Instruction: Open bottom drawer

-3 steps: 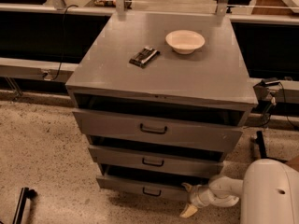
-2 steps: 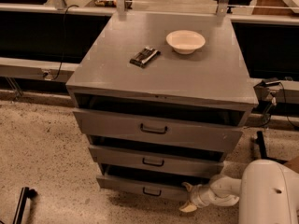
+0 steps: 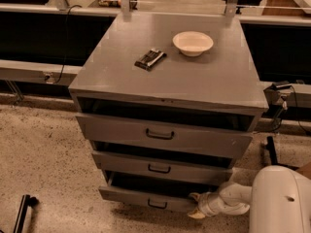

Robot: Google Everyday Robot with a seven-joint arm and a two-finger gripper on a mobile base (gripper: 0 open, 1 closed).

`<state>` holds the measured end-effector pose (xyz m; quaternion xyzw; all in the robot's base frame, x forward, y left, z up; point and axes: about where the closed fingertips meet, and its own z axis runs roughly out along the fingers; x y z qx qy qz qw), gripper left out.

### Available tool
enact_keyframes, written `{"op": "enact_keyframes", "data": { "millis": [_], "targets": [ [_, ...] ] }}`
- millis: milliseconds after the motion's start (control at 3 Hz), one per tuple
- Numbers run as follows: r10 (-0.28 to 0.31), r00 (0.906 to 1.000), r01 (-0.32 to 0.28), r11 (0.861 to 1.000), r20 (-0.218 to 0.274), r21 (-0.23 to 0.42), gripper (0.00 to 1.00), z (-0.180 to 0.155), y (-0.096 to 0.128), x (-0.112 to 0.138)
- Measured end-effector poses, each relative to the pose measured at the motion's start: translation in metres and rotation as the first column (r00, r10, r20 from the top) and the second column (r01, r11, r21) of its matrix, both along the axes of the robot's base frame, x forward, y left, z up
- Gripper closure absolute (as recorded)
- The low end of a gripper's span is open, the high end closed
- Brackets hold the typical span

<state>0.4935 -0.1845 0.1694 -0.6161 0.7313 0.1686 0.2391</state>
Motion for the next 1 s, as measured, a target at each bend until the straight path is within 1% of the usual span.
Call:
{"op": "enact_keyframes", "data": {
  "millis": [333, 1000],
  "targets": [
    [0.000, 1.0000, 0.000, 1.000, 0.000, 0.000, 0.59, 0.0000, 0.0000, 0.0000],
    [0.002, 1.0000, -0.002, 1.000, -0.002, 0.002, 0.18, -0.0011, 0.0018, -0.0012]
  ]
}}
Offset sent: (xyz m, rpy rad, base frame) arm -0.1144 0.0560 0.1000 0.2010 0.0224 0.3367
